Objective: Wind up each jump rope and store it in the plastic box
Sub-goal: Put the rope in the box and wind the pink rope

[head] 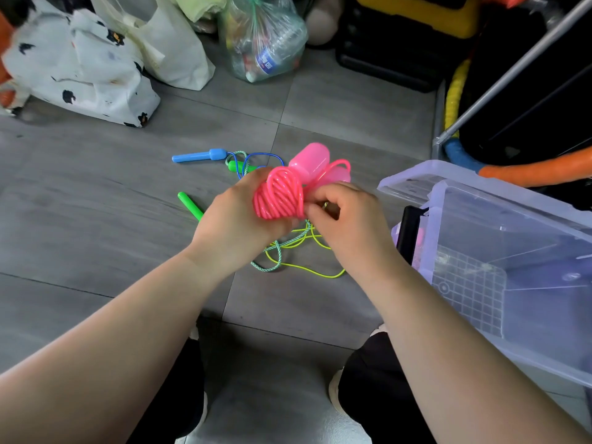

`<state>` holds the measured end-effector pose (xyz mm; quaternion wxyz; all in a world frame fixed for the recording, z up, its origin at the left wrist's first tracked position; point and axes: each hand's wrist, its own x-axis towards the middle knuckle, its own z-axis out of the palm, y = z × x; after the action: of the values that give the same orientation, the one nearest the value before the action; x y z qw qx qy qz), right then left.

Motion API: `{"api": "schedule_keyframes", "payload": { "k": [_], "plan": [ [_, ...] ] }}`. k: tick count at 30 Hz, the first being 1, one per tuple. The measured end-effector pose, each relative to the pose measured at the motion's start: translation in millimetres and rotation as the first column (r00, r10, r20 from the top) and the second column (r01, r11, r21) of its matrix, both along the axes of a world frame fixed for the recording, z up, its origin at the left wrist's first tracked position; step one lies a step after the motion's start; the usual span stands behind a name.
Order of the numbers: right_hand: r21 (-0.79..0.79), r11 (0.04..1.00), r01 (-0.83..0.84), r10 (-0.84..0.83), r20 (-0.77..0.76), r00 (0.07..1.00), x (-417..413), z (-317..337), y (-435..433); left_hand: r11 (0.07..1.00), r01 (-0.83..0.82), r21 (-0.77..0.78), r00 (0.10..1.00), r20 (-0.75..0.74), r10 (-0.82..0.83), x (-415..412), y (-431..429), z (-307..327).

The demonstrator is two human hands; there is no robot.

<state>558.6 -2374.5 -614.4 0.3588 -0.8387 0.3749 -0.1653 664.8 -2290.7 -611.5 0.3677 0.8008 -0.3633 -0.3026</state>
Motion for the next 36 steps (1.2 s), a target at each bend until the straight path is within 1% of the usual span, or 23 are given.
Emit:
{"api": "schedule_keyframes", "payload": {
  "k": [2, 4, 5, 6, 8, 12, 14, 19, 21, 23, 24, 25, 27, 29, 31, 33, 36],
  "plan": [
    [-0.044, 0.998, -0.046, 0.046, -0.021, 0.999, -0.9, 0.0, 2.0, 0.999, 0.025, 0.027, 0.997, 0.071, -0.027, -0.6, 0.8, 1.4],
    [-0.110, 0.992, -0.061, 0.057, -0.045, 0.997, -1.7, -2.9, 4.4, 0.997, 0.055, 0.063, 0.990, 0.128, -0.063, -0.7, 1.6, 0.2],
    [-0.142, 0.989, -0.049, 0.042, -0.048, 0.998, -1.8, -3.9, 5.5, 0.996, 0.061, 0.066, 0.991, 0.117, -0.069, -0.5, 1.8, 0.3],
    [-0.160, 0.987, -0.024, 0.017, -0.047, 0.999, -1.5, -4.4, 6.5, 0.997, 0.058, 0.050, 0.995, 0.076, -0.061, -0.4, 2.0, 0.6],
    [-0.167, 0.986, 0.028, -0.034, -0.033, 0.999, 0.6, -3.1, 6.1, 0.999, 0.033, -0.009, 0.999, -0.019, -0.033, 0.8, 1.0, -0.1],
    [-0.175, 0.974, 0.144, -0.144, 0.014, 0.990, 1.7, 3.5, 0.0, 0.993, -0.023, -0.116, 0.993, -0.120, 0.009, 2.0, -3.3, -1.1],
    [-0.125, 0.972, 0.199, -0.199, 0.013, 0.980, 0.1, 5.5, -3.5, 0.988, -0.028, -0.152, 0.991, -0.135, 0.007, -0.2, -3.8, 0.0],
    [0.022, 0.953, 0.302, -0.303, 0.078, 0.950, 0.8, 10.2, -0.3, 0.975, -0.078, -0.209, 0.984, -0.172, 0.042, -3.2, -3.9, 1.1],
    [0.115, 0.919, 0.376, -0.388, 0.112, 0.915, 1.8, 10.8, 0.5, 0.967, -0.086, -0.238, 0.983, -0.178, 0.044, -5.4, -4.3, -1.1],
    [0.248, 0.866, 0.434, -0.474, 0.133, 0.870, 2.8, 10.0, -2.0, 0.966, -0.088, -0.242, 0.982, -0.183, 0.044, -6.4, -5.0, -2.7],
    [0.306, 0.851, 0.428, -0.482, 0.129, 0.867, 2.8, 9.6, -3.6, 0.967, -0.087, -0.238, 0.983, -0.178, 0.045, -5.8, -4.9, -3.4],
    [0.322, 0.862, 0.392, -0.445, 0.111, 0.888, 1.7, 9.5, -5.1, 0.970, -0.084, -0.228, 0.985, -0.167, 0.046, -4.4, -4.5, -3.8],
    [0.222, 0.935, 0.276, -0.295, 0.057, 0.954, -2.6, 9.1, -6.7, 0.981, -0.068, -0.181, 0.991, -0.126, 0.046, -0.1, -2.9, -4.9],
    [0.072, 0.980, 0.187, -0.188, 0.004, 0.982, -6.4, 9.1, -6.7, 0.991, -0.053, -0.123, 0.996, -0.071, 0.045, 1.0, -1.0, -5.6],
    [-0.068, 0.987, 0.149, -0.154, -0.081, 0.985, -8.4, 9.3, -6.9, 0.996, -0.046, -0.080, 0.999, -0.002, 0.046, -1.0, -0.4, -3.1],
    [-0.195, 0.973, 0.124, -0.156, -0.160, 0.975, -8.5, 10.2, -6.6, 0.999, -0.018, -0.046, 0.997, 0.079, 0.022, -3.4, -0.3, -0.2],
    [-0.299, 0.953, 0.053, -0.120, -0.210, 0.970, -9.3, 9.9, -6.9, 0.999, 0.036, 0.035, 0.971, 0.235, -0.043, -5.3, 0.3, -1.3]
  ]
}}
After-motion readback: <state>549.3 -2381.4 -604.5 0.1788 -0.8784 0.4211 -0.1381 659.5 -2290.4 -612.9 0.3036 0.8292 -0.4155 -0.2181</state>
